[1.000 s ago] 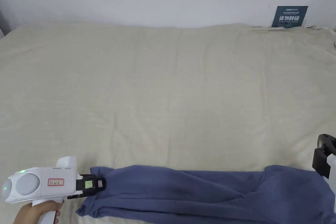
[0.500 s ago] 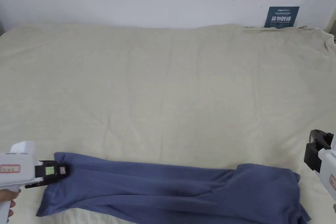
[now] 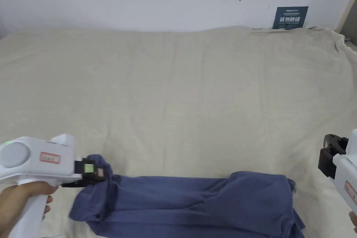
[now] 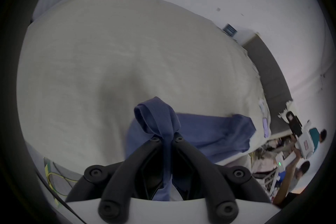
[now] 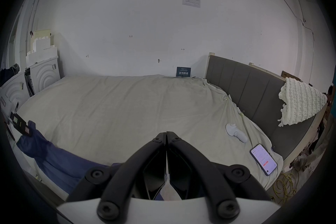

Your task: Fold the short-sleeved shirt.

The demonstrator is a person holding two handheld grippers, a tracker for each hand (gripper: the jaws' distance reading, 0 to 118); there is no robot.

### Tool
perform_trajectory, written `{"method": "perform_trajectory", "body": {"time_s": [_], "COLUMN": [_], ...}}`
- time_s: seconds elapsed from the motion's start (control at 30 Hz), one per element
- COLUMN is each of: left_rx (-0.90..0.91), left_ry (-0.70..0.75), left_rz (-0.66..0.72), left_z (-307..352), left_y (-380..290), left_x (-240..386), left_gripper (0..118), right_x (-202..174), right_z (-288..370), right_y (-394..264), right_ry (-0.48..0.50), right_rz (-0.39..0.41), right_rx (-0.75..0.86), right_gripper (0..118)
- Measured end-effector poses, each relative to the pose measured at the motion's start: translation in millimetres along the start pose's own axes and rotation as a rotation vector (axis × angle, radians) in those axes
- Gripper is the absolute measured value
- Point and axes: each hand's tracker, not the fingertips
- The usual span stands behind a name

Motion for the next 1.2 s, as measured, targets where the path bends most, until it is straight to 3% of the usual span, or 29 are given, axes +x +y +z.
{"method": "perform_trajectory", "body": {"time_s": [0.23,0.4,0.6,0.63,0.67,0.7,0.77,0.8,0.83,1.0,1.2], "left_rx": [-0.107,-0.172,-0.166,-0.160,-0.159,-0.154,-0.124,-0.093,-0.060,0.092,0.277], "left_ry": [-0.056,-0.024,-0.005,-0.002,-0.013,-0.046,-0.085,-0.083,-0.089,-0.101,0.100], "left_rz": [-0.110,-0.111,-0.087,-0.090,-0.090,-0.090,-0.078,-0.070,-0.069,-0.053,-0.129], "left_z": [-81,-139,-159,-157,-153,-150,-138,-131,-122,-73,-45], "left_y": [-11,-19,-30,-30,-30,-30,-28,-28,-26,-18,-23], "left_x": [72,86,89,89,92,92,96,99,99,86,53], "left_gripper": [4,4,7,15,30,49,99,112,118,118,114], "right_x": [10,17,24,24,25,25,24,24,23,20,19], "right_z": [9,14,15,15,15,15,14,14,14,14,15], "right_y": [-2,-6,-11,-11,-11,-12,-11,-11,-11,-8,-5], "right_ry": [-0.016,-0.030,-0.044,-0.044,-0.045,-0.045,-0.044,-0.043,-0.042,-0.034,-0.028], "right_rz": [-0.010,-0.009,-0.012,-0.011,-0.011,-0.010,-0.014,-0.017,-0.019,-0.020,-0.016], "right_rx": [0.005,-0.003,-0.017,-0.019,-0.020,-0.021,-0.022,-0.022,-0.020,-0.012,-0.001], "right_gripper": [0,0,0,0,0,0,0,0,0,0,0]}}
